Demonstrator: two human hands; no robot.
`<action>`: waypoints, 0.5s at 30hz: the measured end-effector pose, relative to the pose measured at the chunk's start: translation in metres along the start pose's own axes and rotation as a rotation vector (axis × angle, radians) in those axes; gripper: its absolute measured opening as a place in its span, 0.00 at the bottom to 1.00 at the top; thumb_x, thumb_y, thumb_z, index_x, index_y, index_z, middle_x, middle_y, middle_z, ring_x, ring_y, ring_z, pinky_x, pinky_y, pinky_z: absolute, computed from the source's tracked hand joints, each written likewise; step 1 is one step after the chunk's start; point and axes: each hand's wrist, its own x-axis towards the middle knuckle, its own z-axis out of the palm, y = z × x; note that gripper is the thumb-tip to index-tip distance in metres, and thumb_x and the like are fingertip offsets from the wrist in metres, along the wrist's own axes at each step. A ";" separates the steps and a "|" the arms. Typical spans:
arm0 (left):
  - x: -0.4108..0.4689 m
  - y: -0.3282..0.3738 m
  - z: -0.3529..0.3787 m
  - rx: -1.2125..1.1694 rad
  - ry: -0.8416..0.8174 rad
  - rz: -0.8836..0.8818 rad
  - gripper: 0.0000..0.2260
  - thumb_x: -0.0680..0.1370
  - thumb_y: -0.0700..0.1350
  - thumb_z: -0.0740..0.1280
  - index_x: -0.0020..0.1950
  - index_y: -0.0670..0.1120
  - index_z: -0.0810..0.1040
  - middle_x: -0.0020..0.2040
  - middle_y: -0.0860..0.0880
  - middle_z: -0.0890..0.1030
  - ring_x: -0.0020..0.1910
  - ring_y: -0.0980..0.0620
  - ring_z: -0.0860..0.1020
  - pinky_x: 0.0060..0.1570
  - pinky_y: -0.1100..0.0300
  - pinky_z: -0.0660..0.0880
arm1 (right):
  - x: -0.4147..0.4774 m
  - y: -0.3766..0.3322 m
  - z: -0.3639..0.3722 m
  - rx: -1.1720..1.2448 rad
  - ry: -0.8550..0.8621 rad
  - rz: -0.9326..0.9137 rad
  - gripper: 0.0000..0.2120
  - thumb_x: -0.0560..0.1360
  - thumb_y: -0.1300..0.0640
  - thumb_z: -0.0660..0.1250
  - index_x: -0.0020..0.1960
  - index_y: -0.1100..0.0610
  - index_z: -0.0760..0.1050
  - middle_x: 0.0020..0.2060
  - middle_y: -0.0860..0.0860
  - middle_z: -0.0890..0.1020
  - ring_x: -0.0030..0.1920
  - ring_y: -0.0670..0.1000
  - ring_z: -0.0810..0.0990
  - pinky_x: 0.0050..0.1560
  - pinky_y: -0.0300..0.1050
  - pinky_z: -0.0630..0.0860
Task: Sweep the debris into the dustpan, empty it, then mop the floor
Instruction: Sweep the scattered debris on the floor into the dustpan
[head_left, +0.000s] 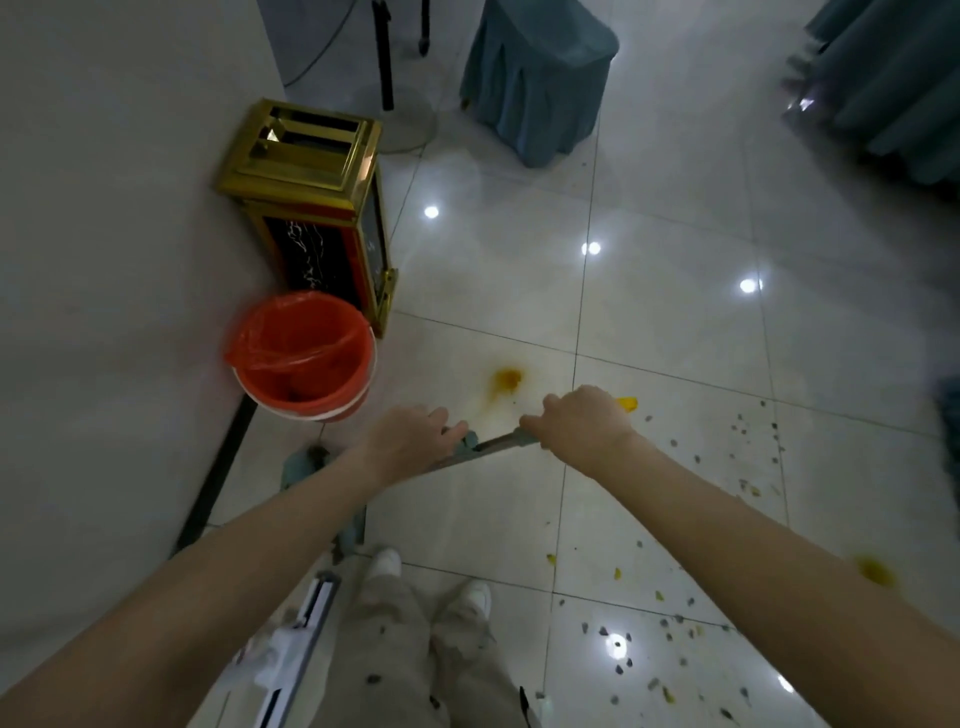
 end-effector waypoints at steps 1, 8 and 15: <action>-0.009 -0.009 0.002 -0.008 0.041 -0.007 0.12 0.73 0.48 0.69 0.56 0.48 0.78 0.34 0.47 0.76 0.24 0.50 0.72 0.21 0.60 0.63 | -0.007 0.003 0.010 0.036 -0.025 0.020 0.16 0.82 0.55 0.56 0.70 0.49 0.67 0.53 0.53 0.78 0.39 0.53 0.77 0.33 0.46 0.63; -0.065 -0.070 0.023 -0.084 0.045 -0.066 0.20 0.79 0.55 0.55 0.69 0.49 0.61 0.39 0.46 0.78 0.21 0.48 0.72 0.18 0.60 0.66 | -0.073 0.005 0.079 0.198 -0.197 0.175 0.16 0.83 0.47 0.53 0.69 0.47 0.66 0.54 0.52 0.78 0.46 0.55 0.80 0.40 0.47 0.70; -0.053 -0.062 0.011 -0.244 0.132 0.005 0.21 0.80 0.58 0.52 0.70 0.55 0.70 0.32 0.50 0.74 0.23 0.59 0.46 0.20 0.66 0.45 | -0.146 0.002 0.110 0.383 -0.249 0.438 0.12 0.81 0.45 0.56 0.64 0.43 0.69 0.41 0.45 0.73 0.40 0.47 0.75 0.43 0.42 0.76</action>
